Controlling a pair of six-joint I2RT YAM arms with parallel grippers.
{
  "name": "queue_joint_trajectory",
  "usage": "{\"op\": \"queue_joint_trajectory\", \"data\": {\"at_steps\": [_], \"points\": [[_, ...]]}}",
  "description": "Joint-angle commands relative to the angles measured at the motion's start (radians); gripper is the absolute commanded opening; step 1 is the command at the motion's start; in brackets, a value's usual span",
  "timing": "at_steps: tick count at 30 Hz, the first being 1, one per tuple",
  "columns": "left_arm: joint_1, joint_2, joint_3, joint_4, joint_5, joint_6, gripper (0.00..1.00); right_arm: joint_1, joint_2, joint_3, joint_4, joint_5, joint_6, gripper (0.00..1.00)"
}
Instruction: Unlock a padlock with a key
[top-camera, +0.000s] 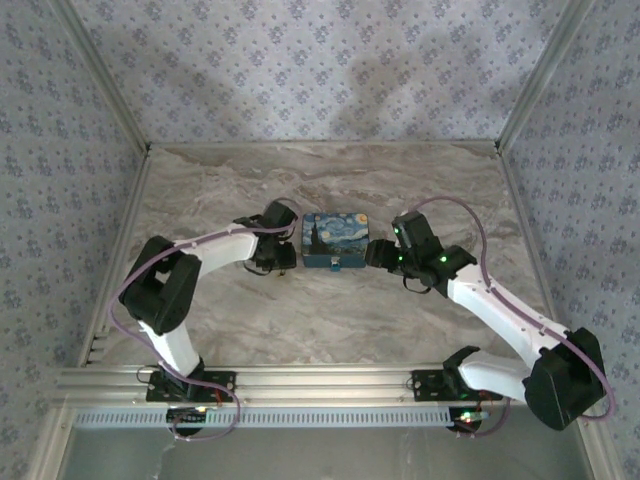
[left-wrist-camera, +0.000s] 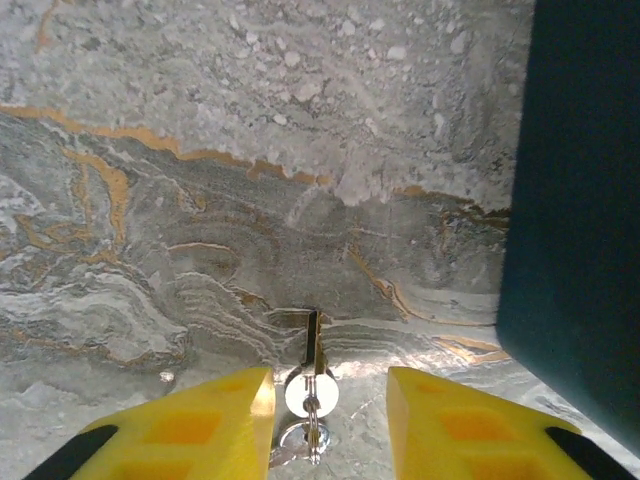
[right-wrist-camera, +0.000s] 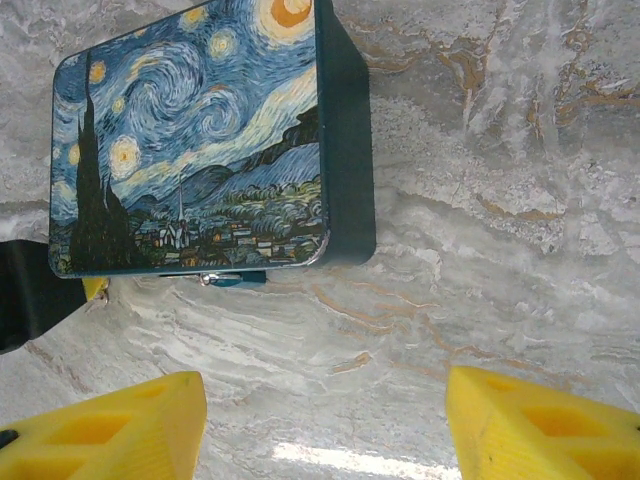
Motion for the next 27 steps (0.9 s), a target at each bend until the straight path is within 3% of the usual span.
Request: {"op": "queue_joint_trajectory", "data": {"at_steps": [1,6,9,13,18,27], "points": [[-0.011,0.03,0.031,-0.056,-0.03,0.007,0.31,-0.006,-0.017,-0.009,-0.033,0.012,0.023,0.66],[-0.028,0.05,0.041,-0.075,-0.042,0.007,0.29,-0.018,-0.018,-0.02,-0.024,0.006,0.027,0.66],[-0.035,0.068,0.05,-0.088,-0.053,0.008,0.2,-0.022,-0.015,-0.022,-0.019,0.002,0.029,0.66],[-0.05,0.089,0.059,-0.11,-0.077,0.011,0.17,-0.034,-0.015,-0.026,-0.022,-0.003,0.029,0.66],[-0.06,0.102,0.058,-0.134,-0.12,0.017,0.0,-0.045,-0.017,-0.029,-0.022,-0.008,0.03,0.67],[-0.054,0.044,0.047,-0.139,-0.135,0.027,0.0,-0.056,-0.018,-0.031,-0.009,-0.007,0.032,0.67]]}}
